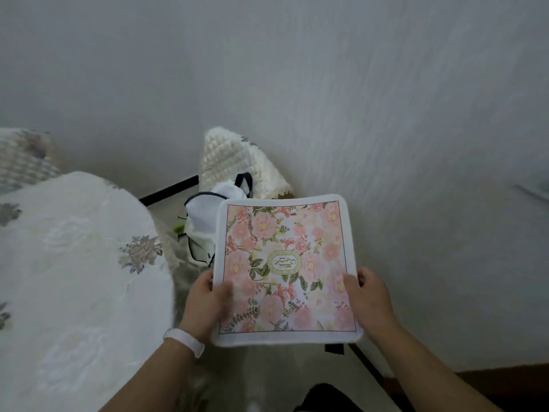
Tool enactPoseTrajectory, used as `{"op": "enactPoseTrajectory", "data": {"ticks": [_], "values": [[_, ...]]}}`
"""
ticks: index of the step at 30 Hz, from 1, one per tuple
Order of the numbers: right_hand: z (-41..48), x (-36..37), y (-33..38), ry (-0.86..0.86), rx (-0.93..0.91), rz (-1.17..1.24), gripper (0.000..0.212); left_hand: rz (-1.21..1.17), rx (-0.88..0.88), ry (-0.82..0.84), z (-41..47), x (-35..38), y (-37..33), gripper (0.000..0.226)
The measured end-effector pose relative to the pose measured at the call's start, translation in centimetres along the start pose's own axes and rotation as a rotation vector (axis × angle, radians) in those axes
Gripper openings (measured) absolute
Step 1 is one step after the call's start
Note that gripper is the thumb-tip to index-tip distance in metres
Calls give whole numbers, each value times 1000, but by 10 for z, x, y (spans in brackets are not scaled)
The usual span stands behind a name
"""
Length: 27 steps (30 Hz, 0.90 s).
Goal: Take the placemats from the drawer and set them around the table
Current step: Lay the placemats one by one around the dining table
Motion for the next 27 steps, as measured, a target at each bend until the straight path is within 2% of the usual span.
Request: {"op": "enactPoseTrajectory", "data": {"ticks": [6,11,13,18,21,27], "values": [[86,70,44,194,-78,-61,14,-57,-31,-224,38,-38,-7,17],[136,147,98,480,-171,-100,13,-2,-64,-480,46,-76,-20,16],[150,177,118,603,-217,-147,11,93,-74,-565,47,-87,-30,13],[154,230,157,844,-288,-171,13,182,-144,-762,32,-110,-39,4],[150,257,166,935,-310,-210,9,182,-155,-848,17,-124,-44,4],[134,308,176,1082,-311,-281,13,155,-186,-967,-6,-151,-37,6]]}}
Point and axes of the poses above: each hand's wrist, its own z-axis towards the middle knuckle, its own x-axis out of the palm, y = z × x, the point moved 10 cm from there along z, towards the middle knuckle, and after that the axes turned 2 degrees about x, right-handed, at the moved point
